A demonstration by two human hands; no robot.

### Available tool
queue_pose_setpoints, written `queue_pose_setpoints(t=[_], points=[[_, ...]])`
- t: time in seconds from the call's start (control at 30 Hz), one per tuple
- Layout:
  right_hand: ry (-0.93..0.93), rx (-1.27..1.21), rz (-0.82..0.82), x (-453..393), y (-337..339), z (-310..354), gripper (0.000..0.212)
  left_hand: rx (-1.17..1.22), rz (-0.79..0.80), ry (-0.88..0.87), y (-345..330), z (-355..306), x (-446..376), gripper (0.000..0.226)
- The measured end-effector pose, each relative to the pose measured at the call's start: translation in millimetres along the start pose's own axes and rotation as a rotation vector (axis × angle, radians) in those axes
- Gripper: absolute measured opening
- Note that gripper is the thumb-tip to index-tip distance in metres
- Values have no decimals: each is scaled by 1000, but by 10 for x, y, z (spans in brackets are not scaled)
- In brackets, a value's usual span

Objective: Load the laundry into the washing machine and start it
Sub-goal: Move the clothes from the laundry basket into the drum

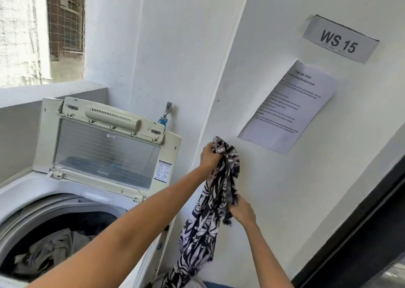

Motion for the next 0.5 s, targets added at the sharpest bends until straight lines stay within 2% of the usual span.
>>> queue_pose_setpoints(t=[0.07, 0.13, 0.2, 0.27, 0.33, 0.4, 0.5], points=[[-208, -165, -33, -19, 59, -244, 22, 49, -46, 38, 86, -53, -92, 30], [-423, -523, -30, -106, 126, -418, 23, -84, -48, -45, 216, -118, -192, 32], [-519, -810, -38, -200, 297, -433, 21, -307, 1, -122, 348, -119, -215, 28], [-515, -987, -52, -267, 526, -317, 21, -386, 19, -98, 485, 17, -238, 22], [-457, -1137, -34, -320, 730, -104, 20, -269, 27, -7, 588, 128, -211, 21], [-383, -1293, 8, -360, 888, 173, 20, -183, 156, 59, 521, 148, -101, 25], [-190, -1397, 173, -347, 1037, 718, 15, -263, 431, 57, 284, 123, 150, 31]])
Point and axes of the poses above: each hand's wrist, its own x-axis away from the middle knuckle, its own y-axis out of the back of the hand, z = x × y, the point moved 8 cm from there along -x, towards the middle knuckle, and after that the axes turned 12 degrees about -z, right-handed, at the moved point
